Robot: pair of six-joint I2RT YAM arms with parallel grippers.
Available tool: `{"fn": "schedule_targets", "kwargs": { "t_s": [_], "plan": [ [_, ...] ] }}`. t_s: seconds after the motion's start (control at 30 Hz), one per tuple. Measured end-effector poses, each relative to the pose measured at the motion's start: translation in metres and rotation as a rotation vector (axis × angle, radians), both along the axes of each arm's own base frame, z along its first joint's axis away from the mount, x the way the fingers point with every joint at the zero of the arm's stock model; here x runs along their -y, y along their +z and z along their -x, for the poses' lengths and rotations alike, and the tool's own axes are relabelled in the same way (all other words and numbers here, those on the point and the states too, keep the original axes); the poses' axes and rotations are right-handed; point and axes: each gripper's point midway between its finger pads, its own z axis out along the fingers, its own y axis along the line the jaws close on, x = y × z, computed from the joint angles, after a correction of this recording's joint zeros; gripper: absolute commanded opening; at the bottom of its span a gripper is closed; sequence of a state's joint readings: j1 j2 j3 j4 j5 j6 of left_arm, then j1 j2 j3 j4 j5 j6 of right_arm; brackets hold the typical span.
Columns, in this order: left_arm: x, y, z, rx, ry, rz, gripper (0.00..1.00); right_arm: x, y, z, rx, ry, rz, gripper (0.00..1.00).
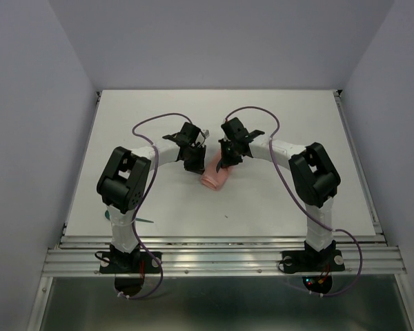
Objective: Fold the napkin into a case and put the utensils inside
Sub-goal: Stuff the knife into the folded napkin.
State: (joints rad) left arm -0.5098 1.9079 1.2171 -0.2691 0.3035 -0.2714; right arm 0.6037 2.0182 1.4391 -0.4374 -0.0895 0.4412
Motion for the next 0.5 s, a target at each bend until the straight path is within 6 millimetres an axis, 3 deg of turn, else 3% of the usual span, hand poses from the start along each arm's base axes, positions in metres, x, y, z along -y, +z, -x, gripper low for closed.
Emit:
{"fn": "schedule_targets", "kwargs": {
  "t_s": [0.5],
  "plan": [
    [0.0036,-0.0001,0.0019,-0.002,-0.01,0.006,0.0,-0.0031,-0.0046,-0.0009,-0.012,0.006,-0.005,0.09]
  ]
}}
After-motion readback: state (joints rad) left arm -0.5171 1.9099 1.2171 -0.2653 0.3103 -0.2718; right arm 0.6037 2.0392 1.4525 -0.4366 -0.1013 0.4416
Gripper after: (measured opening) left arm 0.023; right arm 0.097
